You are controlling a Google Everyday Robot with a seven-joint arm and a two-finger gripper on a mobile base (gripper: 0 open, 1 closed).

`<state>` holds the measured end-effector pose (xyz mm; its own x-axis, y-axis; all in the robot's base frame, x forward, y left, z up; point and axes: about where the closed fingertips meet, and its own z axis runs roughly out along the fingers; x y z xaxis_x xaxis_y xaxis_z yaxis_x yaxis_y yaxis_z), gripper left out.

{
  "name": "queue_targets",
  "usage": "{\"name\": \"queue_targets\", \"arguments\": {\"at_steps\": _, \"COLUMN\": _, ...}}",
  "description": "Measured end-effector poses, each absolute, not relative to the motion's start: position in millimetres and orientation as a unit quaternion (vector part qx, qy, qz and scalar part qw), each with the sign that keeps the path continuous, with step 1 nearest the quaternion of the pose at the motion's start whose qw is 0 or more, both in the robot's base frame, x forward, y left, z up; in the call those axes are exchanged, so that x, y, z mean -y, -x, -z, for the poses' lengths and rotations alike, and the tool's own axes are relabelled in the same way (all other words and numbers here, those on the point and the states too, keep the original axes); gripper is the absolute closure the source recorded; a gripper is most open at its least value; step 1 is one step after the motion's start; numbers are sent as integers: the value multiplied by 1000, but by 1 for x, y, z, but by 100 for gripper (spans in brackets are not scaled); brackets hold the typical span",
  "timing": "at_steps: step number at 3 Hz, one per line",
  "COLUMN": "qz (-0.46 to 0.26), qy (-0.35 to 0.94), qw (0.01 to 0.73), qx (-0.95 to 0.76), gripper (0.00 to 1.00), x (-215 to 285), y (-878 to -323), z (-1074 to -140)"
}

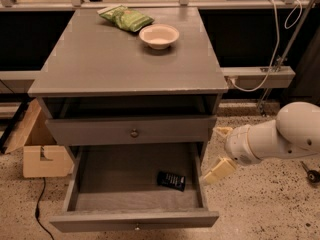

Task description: Pick rxbar blueberry from middle drawer and place on counter

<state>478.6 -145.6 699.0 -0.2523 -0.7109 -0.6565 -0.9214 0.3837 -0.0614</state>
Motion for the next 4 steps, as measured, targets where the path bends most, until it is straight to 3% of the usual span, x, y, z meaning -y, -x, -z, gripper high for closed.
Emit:
{"name": "queue_targets", "arguments": {"at_steps": 1, "qz": -168, "qy": 529, "qw": 306, "qx": -773, "gripper": 0, "x": 143, "y": -480, "z": -689}}
{"name": "queue_targets", "arguments": {"at_steps": 4, "qz": -164, "qy": 540, "qw": 304, "qx": -767, "gripper": 0, "x": 120, "y": -492, "z": -544}}
